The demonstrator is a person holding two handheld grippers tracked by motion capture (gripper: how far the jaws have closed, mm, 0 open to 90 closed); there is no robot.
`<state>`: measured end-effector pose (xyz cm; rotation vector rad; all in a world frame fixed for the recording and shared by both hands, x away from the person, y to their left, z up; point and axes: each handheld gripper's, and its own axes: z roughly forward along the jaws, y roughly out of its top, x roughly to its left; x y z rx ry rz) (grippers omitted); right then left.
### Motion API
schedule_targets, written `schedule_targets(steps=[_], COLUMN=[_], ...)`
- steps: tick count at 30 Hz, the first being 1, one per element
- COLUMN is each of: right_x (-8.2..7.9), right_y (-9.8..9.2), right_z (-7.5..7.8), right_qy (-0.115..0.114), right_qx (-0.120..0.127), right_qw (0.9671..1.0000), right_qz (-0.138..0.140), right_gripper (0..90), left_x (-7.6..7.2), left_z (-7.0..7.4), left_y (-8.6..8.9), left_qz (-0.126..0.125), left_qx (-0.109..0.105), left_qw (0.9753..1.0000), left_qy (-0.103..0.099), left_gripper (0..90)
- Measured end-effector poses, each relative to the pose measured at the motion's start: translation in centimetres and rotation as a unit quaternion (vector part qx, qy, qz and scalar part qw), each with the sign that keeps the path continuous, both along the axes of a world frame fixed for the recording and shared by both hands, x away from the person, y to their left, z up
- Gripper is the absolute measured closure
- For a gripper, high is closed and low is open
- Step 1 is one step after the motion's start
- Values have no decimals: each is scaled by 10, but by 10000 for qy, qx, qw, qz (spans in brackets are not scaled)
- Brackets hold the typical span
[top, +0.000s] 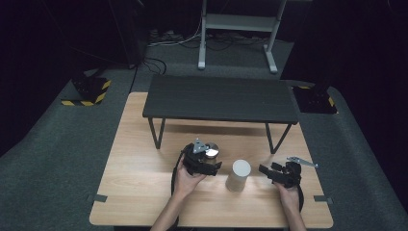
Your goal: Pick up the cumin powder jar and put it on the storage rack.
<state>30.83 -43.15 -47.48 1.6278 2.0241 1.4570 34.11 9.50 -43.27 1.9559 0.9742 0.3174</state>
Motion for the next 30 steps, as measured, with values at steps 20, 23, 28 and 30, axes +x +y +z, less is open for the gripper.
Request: schedule_targets(steps=[20, 23, 28, 30], right_x=[1, 1, 1, 1], right_y=[-1, -1, -1, -1], right_z=[0, -1, -1, -1], right_qy=[-1, -4, -5, -3], right_qx=[12, 12, 11, 13], right_qw=[10000, 10000, 10000, 10000], right_qz=[23, 26, 27, 26], right_gripper=[168, 168, 168, 168], left_x=[8, 7, 6, 6], left_z=[-4, -4, -4, -3], left_y=[-20, -21, -21, -22], left_qz=[233, 254, 301, 300], left_qx=[33, 51, 112, 130], left_qw=[9997, 9997, 9994, 9994], left_qy=[-10, -41, -82, -88], left_gripper=[196, 230, 288, 295])
